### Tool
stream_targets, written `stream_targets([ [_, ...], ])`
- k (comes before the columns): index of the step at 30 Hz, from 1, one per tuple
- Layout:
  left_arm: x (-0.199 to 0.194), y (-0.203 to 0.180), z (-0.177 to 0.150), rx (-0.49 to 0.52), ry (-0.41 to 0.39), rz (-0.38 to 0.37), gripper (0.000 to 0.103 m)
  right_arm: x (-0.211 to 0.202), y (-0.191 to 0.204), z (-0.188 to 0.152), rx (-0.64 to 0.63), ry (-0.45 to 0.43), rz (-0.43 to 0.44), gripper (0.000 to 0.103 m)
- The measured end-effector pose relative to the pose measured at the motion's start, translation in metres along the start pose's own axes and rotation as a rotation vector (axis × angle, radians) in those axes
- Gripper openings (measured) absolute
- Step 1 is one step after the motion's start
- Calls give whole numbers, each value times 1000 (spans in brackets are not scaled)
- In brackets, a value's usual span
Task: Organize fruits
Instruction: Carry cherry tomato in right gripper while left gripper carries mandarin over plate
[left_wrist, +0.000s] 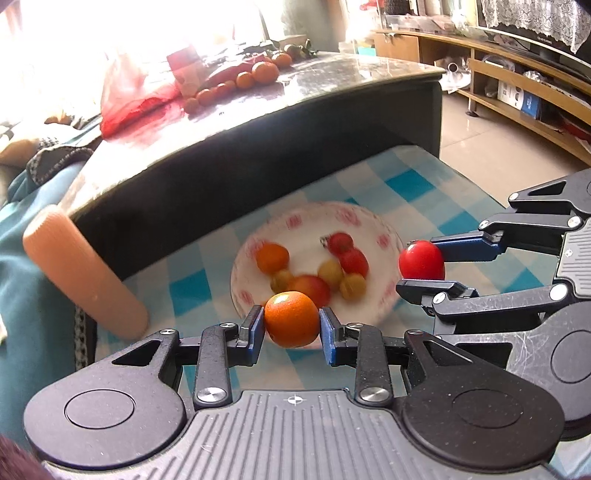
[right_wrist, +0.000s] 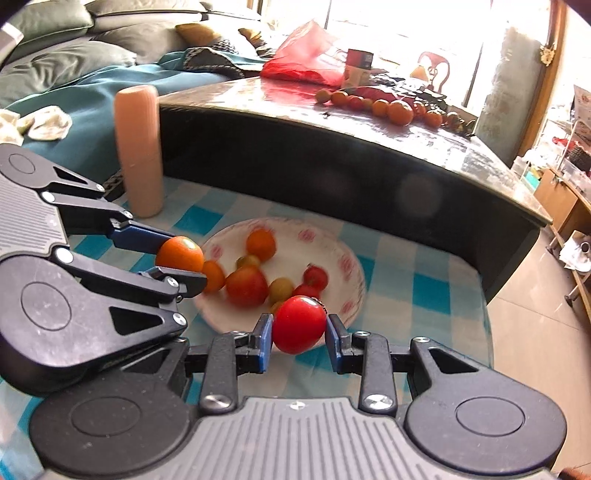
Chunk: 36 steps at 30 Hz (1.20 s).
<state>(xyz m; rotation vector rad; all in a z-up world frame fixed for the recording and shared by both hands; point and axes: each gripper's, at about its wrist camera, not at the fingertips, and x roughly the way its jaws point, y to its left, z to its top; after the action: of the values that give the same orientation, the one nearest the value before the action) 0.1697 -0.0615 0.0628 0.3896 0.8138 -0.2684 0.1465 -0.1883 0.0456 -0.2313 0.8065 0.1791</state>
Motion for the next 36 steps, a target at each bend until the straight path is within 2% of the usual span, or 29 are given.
stream_targets([
  [13, 32, 10, 20, -24, 11, 2, 39, 34, -15, 17, 13, 0, -8, 47],
  [36, 70, 21, 25, -38, 61, 12, 40, 76, -21, 21, 29, 21, 6, 47],
])
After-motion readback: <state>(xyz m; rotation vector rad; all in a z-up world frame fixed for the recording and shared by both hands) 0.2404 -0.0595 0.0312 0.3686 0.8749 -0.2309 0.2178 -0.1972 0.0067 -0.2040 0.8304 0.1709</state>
